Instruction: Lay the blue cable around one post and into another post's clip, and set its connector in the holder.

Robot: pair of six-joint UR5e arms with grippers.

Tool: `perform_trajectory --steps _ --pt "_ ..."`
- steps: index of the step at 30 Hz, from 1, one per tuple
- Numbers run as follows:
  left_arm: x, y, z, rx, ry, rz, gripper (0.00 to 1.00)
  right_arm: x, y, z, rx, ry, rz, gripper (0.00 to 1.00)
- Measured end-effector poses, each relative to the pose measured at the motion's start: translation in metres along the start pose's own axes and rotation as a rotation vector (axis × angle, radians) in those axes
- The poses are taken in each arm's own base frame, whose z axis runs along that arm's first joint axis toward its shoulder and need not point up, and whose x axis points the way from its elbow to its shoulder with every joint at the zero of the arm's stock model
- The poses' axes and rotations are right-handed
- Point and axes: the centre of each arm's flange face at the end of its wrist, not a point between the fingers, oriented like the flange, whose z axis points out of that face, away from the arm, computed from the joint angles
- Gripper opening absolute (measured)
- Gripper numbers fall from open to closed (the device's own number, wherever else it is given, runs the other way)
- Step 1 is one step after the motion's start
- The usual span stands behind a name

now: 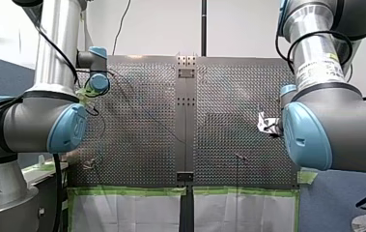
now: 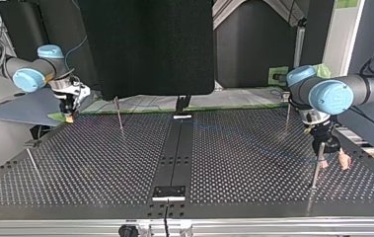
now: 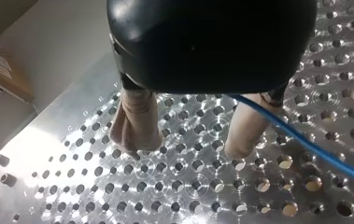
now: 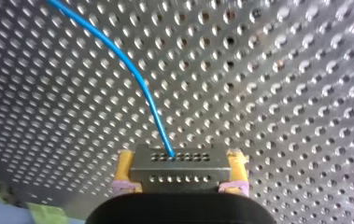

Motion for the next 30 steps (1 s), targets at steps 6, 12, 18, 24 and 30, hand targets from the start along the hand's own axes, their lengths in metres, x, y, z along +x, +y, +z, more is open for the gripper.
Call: perform_trajectory --steps 6,12,18,24,30 --pt "-0.002 0.002 0.001 -0.004 -0.002 0.001 0.99 0.018 -0.015 -0.020 0.021 -0.019 0.017 0.00" --pt "-0.004 0.003 0.003 -0.001 -0.003 0.001 0.99 0.056 -0.016 -0.028 0.052 0.036 0.048 0.00" --pt "-0.005 0.004 0.004 -0.003 -0.003 0.002 0.99 0.104 -0.015 -0.037 0.093 0.090 0.074 0.00" --pt "-0.006 0.005 0.004 -0.005 -0.005 0.003 0.99 0.152 -0.013 -0.050 0.130 0.135 0.060 0.00" --pt "-0.007 0.006 0.005 -0.007 -0.006 0.003 0.99 0.178 -0.005 -0.072 0.128 0.142 0.055 0.00"
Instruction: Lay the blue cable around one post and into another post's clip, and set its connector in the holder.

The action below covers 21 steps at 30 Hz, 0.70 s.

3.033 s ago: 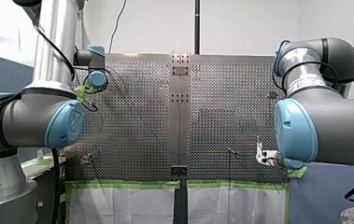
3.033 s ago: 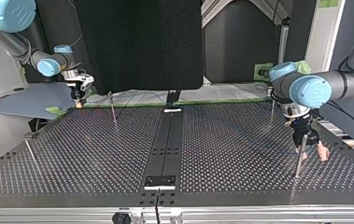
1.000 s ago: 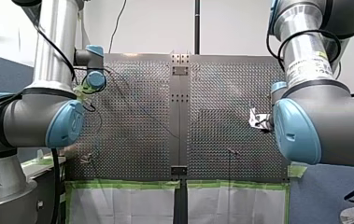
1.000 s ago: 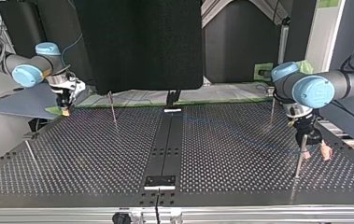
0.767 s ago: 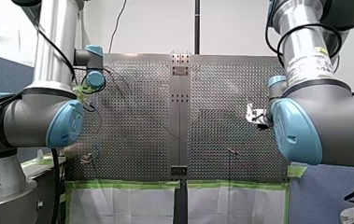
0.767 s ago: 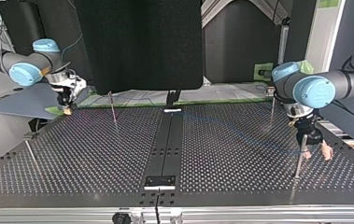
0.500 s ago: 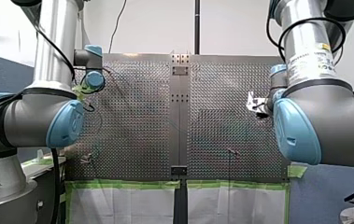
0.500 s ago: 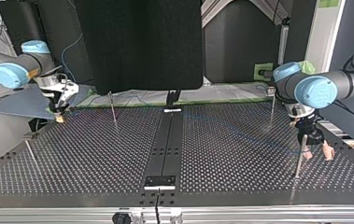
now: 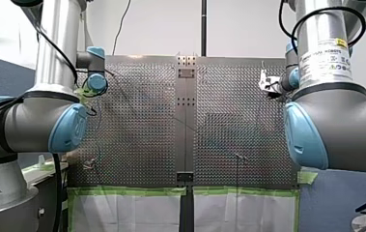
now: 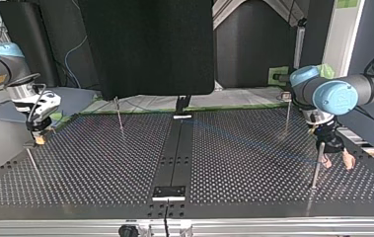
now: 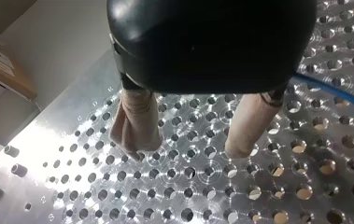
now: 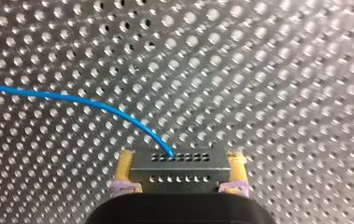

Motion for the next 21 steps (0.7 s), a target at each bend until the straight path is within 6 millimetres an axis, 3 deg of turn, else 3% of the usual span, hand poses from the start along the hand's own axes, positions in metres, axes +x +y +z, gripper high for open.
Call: perform_trajectory --steps 15,21 --pt "-0.001 0.001 0.001 0.000 0.004 0.001 0.99 0.034 0.015 -0.042 -0.064 0.072 0.013 0.00" --pt "-0.001 0.001 0.001 0.000 0.004 0.001 0.99 0.034 0.029 -0.039 -0.082 0.104 0.009 0.00"
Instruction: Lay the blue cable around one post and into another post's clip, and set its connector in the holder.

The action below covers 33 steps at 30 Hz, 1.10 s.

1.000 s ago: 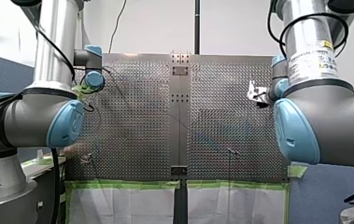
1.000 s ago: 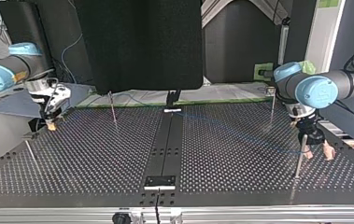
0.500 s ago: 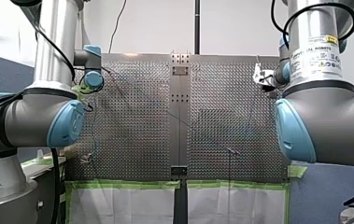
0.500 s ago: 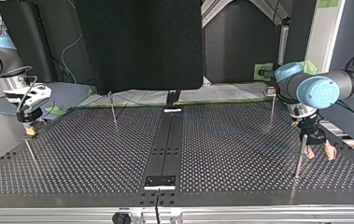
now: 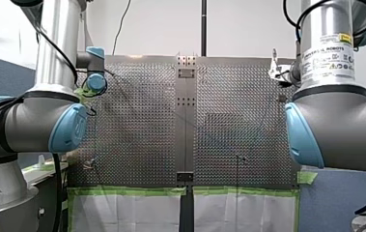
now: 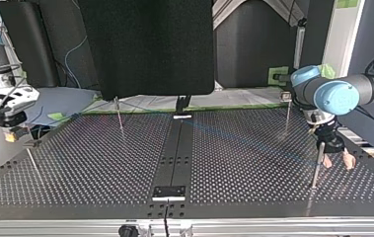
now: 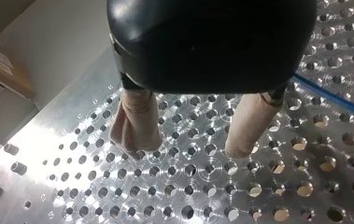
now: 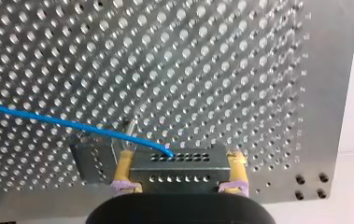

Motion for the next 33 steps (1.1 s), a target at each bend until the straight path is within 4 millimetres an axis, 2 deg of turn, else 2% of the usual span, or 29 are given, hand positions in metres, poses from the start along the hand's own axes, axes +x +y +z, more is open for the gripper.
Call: perform_trajectory --steps 18,33 --pt "0.000 0.000 0.000 0.000 -0.001 0.004 0.99 -0.048 0.031 0.027 -0.021 0.006 -0.043 0.00" --pt "-0.001 0.001 0.000 -0.010 -0.006 0.018 0.99 -0.043 0.039 0.039 0.033 0.034 -0.042 0.00"
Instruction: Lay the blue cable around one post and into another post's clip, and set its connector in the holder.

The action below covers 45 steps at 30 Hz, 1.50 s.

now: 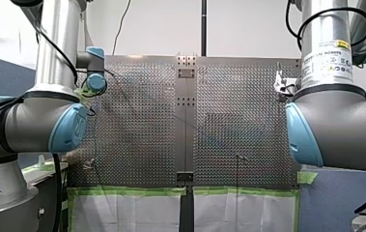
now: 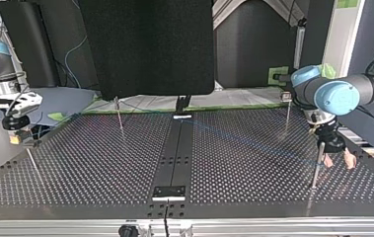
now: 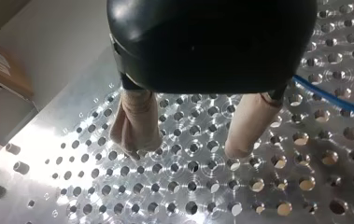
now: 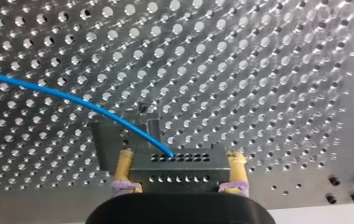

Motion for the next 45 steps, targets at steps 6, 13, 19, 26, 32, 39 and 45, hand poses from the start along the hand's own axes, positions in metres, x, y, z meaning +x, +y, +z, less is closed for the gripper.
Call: perform_trajectory --steps 6,13,19,26,32,39,45 --pt "-0.001 0.001 0.000 -0.007 -0.002 0.010 0.99 -0.015 0.007 0.007 -0.009 -0.047 -0.012 0.00" --pt "-0.001 0.003 -0.001 -0.020 0.001 0.024 0.99 -0.029 0.013 0.014 -0.013 -0.072 -0.029 0.00" --pt "0.000 0.003 -0.002 -0.022 0.002 0.026 0.99 -0.029 0.012 0.018 0.010 -0.057 -0.047 0.00" --pt "-0.001 0.003 -0.002 -0.023 0.002 0.026 0.99 -0.029 0.012 0.021 0.030 -0.038 -0.061 0.00" --pt "-0.001 0.003 -0.001 -0.023 0.002 0.026 0.99 -0.029 0.013 0.023 0.030 -0.022 -0.065 0.00" --pt "-0.002 0.004 -0.001 -0.024 0.000 0.026 0.99 -0.031 0.015 0.025 0.025 -0.010 -0.062 0.00" --pt "-0.002 0.004 -0.001 -0.024 0.000 0.027 0.99 -0.033 0.016 0.025 0.018 -0.012 -0.050 0.00"
